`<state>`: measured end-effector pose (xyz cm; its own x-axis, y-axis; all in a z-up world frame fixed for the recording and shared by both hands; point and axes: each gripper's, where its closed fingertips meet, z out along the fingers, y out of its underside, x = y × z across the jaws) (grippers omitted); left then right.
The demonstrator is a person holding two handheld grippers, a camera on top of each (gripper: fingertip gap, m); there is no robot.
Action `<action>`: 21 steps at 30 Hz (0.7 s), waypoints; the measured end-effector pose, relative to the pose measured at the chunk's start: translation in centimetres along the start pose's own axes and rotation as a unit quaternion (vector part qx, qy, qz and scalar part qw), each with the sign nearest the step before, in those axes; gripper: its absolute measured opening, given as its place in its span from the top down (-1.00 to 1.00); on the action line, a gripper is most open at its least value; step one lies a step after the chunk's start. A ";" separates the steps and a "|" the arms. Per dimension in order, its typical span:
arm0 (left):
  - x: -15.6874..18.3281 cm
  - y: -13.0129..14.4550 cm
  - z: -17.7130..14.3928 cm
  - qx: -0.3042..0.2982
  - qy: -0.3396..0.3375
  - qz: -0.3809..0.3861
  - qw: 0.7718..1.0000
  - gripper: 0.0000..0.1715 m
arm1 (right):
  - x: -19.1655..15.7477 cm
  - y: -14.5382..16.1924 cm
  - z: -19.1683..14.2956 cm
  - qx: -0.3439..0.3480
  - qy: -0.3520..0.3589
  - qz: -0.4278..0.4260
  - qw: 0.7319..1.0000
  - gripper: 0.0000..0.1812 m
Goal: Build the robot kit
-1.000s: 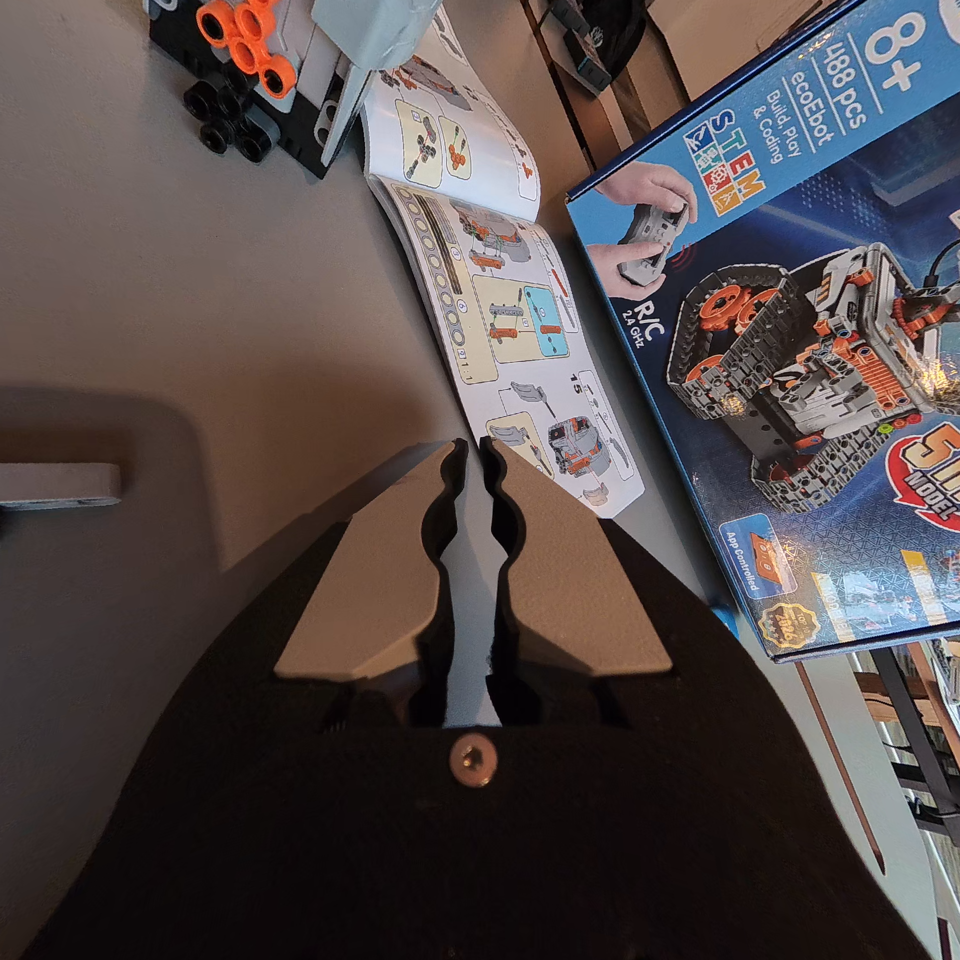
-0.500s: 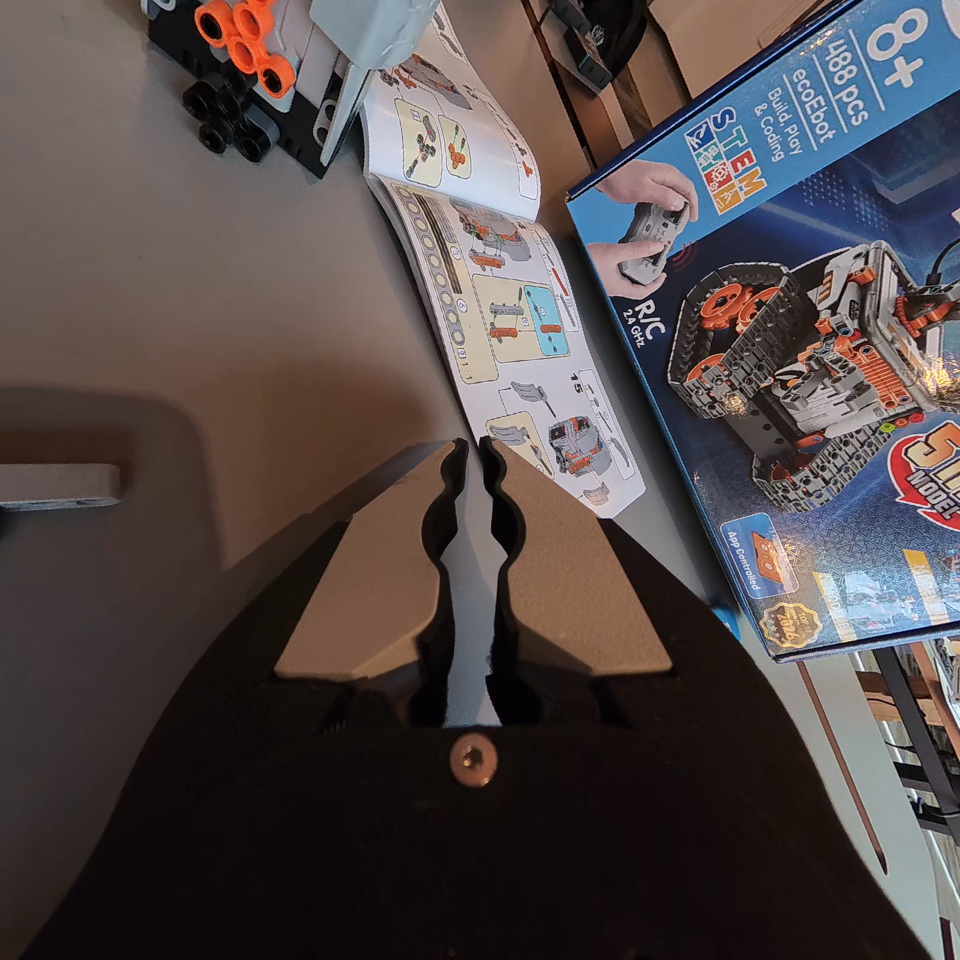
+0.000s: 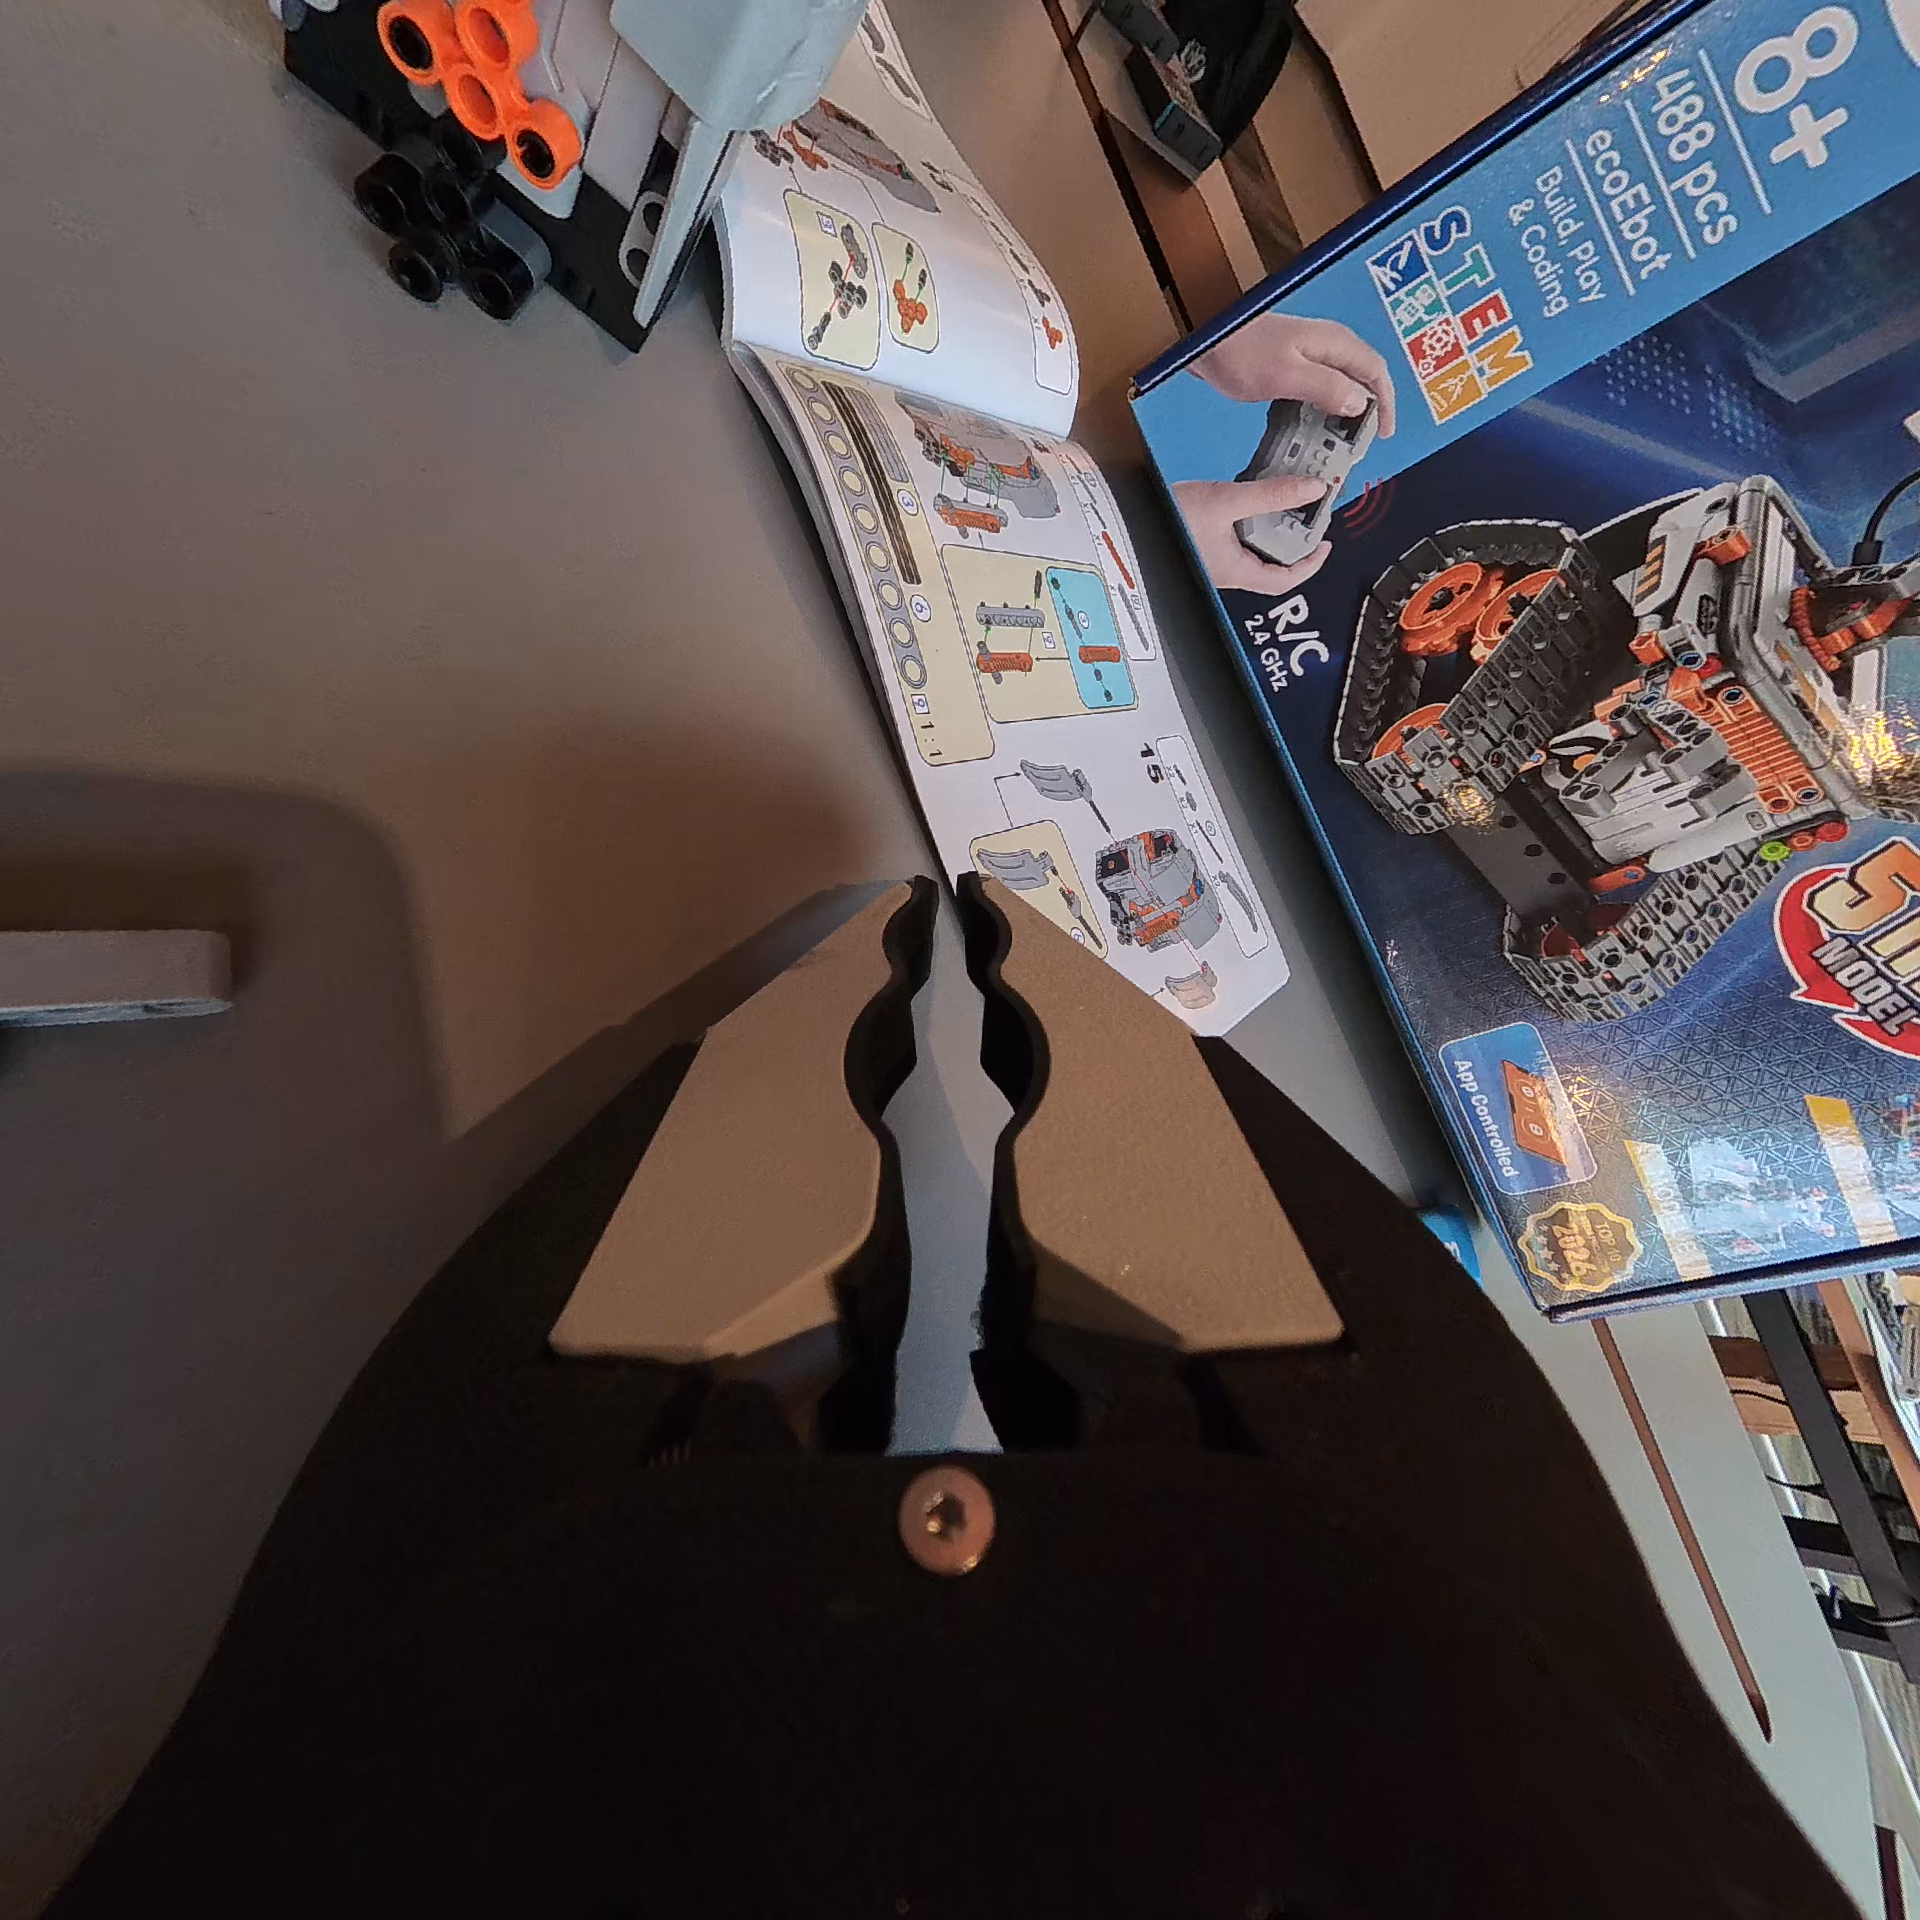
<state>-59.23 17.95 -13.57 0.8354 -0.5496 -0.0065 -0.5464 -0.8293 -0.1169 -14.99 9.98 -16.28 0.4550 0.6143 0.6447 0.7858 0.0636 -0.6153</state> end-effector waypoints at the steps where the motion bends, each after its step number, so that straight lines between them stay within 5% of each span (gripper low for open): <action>1: 0.2 -0.2 -0.6 0.015 0.005 0.004 1.000 0.63 | 0.0 0.0 0.0 0.000 0.000 0.000 1.000 0.95; 6: 0.2 -2.8 -7.3 0.187 0.015 0.012 0.982 0.59 | 0.4 -0.8 -0.5 0.029 0.013 0.005 0.999 0.93; 11: 0.8 -4.4 -18.4 0.441 0.024 0.030 0.897 0.44 | 4.3 -4.8 -3.6 0.115 0.071 0.065 0.989 0.88; 14: 1.1 -3.9 -24.4 0.576 0.027 0.029 0.816 0.23 | 5.8 -12.8 -5.6 0.195 0.032 0.081 0.977 0.86; 17: 1.1 -2.9 -28.0 0.676 0.006 0.039 0.736 0.10 | 3.8 -22.6 -5.7 0.216 -0.141 0.077 0.963 0.67; 21: 2.8 -1.9 -29.8 0.699 0.077 0.040 0.709 0.00 | -0.6 -33.4 -3.8 0.198 -0.319 -0.016 0.927 0.46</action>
<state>-57.57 14.96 16.27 0.7289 -0.6841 0.0271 0.0913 0.0578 -0.9941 -39.96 4.48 5.63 -0.0057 0.9393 0.3430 0.5216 0.2954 -0.8004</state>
